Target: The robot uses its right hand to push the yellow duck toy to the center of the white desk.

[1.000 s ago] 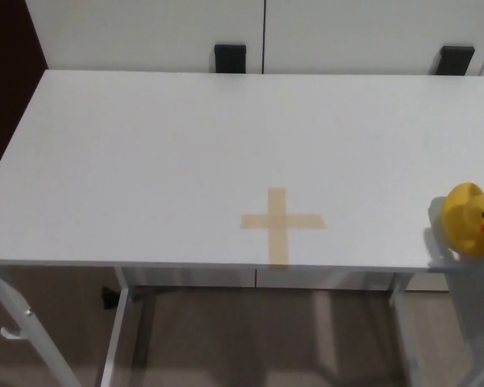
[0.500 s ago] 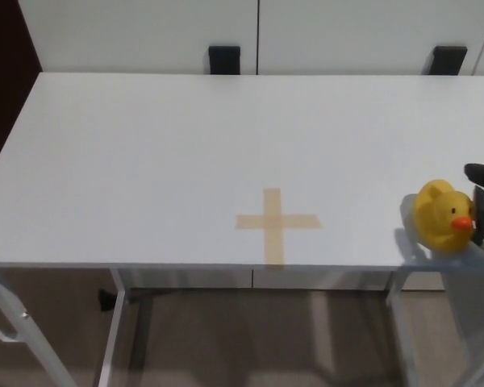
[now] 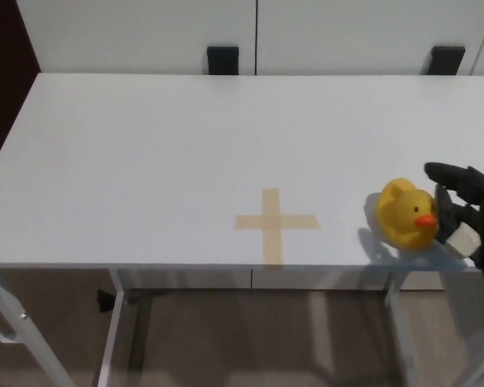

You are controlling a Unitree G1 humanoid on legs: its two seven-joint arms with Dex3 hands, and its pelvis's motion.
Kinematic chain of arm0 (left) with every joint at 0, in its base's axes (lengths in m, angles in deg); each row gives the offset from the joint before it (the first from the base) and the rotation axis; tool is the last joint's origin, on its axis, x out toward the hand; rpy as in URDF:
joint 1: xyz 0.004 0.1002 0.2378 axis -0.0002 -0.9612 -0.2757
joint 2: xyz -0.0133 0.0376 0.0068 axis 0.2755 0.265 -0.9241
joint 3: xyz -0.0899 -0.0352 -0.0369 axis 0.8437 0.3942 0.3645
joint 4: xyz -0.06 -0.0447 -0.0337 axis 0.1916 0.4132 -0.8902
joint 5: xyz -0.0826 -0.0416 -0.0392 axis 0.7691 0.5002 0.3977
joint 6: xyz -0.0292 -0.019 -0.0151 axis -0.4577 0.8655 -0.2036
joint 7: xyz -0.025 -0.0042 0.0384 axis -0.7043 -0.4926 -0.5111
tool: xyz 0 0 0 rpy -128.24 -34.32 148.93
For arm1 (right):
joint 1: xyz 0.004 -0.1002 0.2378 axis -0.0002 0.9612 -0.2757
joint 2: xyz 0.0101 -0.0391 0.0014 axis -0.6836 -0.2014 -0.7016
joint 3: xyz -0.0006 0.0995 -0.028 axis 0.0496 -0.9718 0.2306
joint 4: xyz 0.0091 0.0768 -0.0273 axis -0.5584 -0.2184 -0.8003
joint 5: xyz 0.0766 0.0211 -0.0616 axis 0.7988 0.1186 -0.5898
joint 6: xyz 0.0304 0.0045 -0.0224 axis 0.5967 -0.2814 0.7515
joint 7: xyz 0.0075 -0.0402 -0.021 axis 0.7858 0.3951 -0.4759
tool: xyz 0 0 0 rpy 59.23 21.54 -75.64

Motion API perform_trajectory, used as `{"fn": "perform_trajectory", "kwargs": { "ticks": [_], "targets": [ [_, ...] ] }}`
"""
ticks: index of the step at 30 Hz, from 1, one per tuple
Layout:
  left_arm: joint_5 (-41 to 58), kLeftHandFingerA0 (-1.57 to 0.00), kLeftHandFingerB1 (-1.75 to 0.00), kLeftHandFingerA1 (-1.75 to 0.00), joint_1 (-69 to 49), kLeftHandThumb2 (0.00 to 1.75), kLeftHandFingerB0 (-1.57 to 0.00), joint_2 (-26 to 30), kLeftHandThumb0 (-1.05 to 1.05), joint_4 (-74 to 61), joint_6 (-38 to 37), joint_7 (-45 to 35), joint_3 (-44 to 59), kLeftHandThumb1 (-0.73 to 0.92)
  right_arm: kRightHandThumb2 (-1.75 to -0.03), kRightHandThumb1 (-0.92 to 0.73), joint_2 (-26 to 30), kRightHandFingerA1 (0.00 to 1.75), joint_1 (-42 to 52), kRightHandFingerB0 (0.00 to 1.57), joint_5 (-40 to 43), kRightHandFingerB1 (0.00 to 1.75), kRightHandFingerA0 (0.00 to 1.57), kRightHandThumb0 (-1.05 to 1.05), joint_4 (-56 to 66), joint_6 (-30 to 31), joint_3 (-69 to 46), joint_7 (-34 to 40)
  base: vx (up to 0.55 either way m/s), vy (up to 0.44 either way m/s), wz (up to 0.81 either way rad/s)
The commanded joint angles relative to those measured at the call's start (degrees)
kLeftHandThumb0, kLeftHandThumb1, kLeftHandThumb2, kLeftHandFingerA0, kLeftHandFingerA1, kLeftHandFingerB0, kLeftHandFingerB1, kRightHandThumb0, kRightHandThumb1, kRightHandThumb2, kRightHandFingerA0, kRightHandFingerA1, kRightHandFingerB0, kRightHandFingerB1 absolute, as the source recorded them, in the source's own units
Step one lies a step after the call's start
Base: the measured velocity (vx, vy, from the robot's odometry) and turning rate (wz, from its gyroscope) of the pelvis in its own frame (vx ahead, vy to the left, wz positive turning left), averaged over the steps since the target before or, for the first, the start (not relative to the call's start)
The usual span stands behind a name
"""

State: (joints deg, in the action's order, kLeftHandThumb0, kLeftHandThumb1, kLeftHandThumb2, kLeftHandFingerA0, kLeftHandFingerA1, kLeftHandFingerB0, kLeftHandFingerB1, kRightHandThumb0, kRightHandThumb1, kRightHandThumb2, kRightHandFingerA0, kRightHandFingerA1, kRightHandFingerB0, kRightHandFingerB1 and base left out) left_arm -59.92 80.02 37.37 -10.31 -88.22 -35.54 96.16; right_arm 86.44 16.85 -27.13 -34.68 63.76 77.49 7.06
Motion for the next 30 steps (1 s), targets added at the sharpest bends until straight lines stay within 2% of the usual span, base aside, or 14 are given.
{"fn": "perform_trajectory", "kwargs": {
  "ticks": [1,6,7,8,9,13,14,16,18,19,27,28,29,30],
  "targets": [
    [-0.15,-0.91,-1.0,-0.94,-0.64,0.87,-0.84,-0.26,-0.13,-0.17,-1.17,0.14,-0.32,0.61,-0.69,-0.92,-4.19,0.59,0.69,0.42,-0.73,0.46,0.55,-0.71,-0.14,4.59,1.54,0.49,0.0,0.0,0.0],
    [-0.27,-0.93,-1.0,-0.94,-0.53,0.89,-0.85,-0.32,-0.11,-0.04,-1.28,-0.01,-0.54,0.58,-0.68,-0.92,-8.75,0.64,0.48,0.44,1.85,0.51,0.57,-0.71,-0.23,1.56,-1.53,5.47,0.0,0.0,0.0],
    [-0.26,-0.91,-0.96,-0.94,-0.5,1.07,-0.89,-0.28,-0.09,-0.14,-1.14,-0.06,-0.57,0.52,-0.69,-0.92,-9.51,0.66,0.52,0.43,1.83,0.53,0.54,-0.72,-0.28,1.1,-1.73,6.23,0.0,0.0,0.0],
    [-0.26,-0.91,-0.96,-0.94,-0.5,1.07,-0.89,-0.28,-0.09,-0.14,-1.14,-0.06,-0.57,0.52,-0.69,-0.92,-9.51,0.66,0.52,0.43,1.83,0.53,0.54,-0.72,-0.28,1.1,-1.73,6.23,0.0,0.0,0.0],
    [-0.36,-0.93,-1.0,-0.93,-0.38,0.9,-0.87,-0.22,-0.11,-0.2,-0.92,0.01,-0.71,0.59,-0.69,-0.92,-10.13,0.64,0.44,0.41,1.6,0.51,0.52,-0.7,-0.4,0.89,-1.8,6.61,0.0,0.0,0.0],
    [-0.26,-0.92,-1.0,-0.92,-0.08,0.89,-0.86,-0.21,-0.13,-0.2,-0.74,0.23,-0.84,0.6,-0.69,-0.92,-11.43,0.64,-0.23,0.41,0.66,0.5,0.53,-0.7,-1.02,0.93,-1.85,7.53,0.0,0.0,0.0],
    [-0.39,-0.86,-0.98,-0.88,-0.06,0.87,-0.84,-0.2,-0.13,-0.15,-0.76,0.34,-1.0,0.62,-0.69,-0.92,-11.83,0.63,-0.28,0.42,0.44,0.49,0.55,-0.7,-0.96,1.21,-1.59,7.6,0.0,0.0,0.0],
    [-0.49,-0.91,-1.03,-0.94,-0.16,0.85,-0.88,-0.28,-0.16,-0.15,-0.88,0.41,-1.2,0.62,-0.7,-0.92,-12.48,0.62,-0.27,0.41,0.17,0.48,0.54,-0.7,-0.79,1.81,-1.17,7.64,0.0,0.0,0.0],
    [-0.4,-0.91,-1.03,-0.94,-0.28,0.85,-0.88,-0.39,-0.16,-0.19,-1.04,0.38,-1.24,0.62,-0.7,-0.92,-12.84,0.62,-0.27,0.41,0.05,0.48,0.54,-0.7,-0.72,2.26,-0.95,7.68,0.0,0.0,0.0],
    [-0.34,-0.93,-1.03,-0.95,-0.41,0.91,-0.87,-0.48,-0.12,-0.24,-1.22,0.33,-1.3,0.59,-0.67,-0.91,-13.27,0.57,-0.37,0.47,-0.35,0.47,0.62,-0.69,-0.85,2.39,-0.5,7.93,0.0,0.0,0.0],
    [-0.39,-0.9,-1.0,-0.92,0.12,0.89,-0.86,-0.46,-0.11,-0.1,-0.79,0.32,-1.56,0.59,-0.69,-0.92,-15.07,0.66,-0.99,0.46,-1.42,0.51,0.57,-0.7,-1.2,2.07,1.13,8.65,0.0,0.0,0.0],
    [-0.36,-0.93,-0.96,-0.95,0.25,1.07,-0.9,-0.44,-0.09,-0.15,-0.85,0.21,-1.57,0.5,-0.68,-0.92,-15.0,0.67,-1.38,0.47,-1.97,0.53,0.56,-0.73,-1.46,2.26,1.81,8.37,0.0,0.0,0.0],
    [-0.32,-0.93,-0.96,-0.95,0.34,1.07,-0.9,-0.43,-0.09,-0.18,-0.89,0.15,-1.57,0.5,-0.68,-0.92,-14.94,0.67,-1.66,0.47,-2.34,0.53,0.56,-0.73,-1.65,2.4,2.31,8.18,0.0,0.0,0.0],
    [-0.17,-0.94,-1.02,-0.95,0.46,0.9,-0.88,-0.43,-0.11,-0.21,-0.85,0.13,-1.49,0.58,-0.67,-0.92,-14.81,0.68,-1.99,0.47,-2.49,0.53,0.57,-0.74,-1.86,2.57,2.83,7.85,0.0,0.0,0.0]
  ]
}}
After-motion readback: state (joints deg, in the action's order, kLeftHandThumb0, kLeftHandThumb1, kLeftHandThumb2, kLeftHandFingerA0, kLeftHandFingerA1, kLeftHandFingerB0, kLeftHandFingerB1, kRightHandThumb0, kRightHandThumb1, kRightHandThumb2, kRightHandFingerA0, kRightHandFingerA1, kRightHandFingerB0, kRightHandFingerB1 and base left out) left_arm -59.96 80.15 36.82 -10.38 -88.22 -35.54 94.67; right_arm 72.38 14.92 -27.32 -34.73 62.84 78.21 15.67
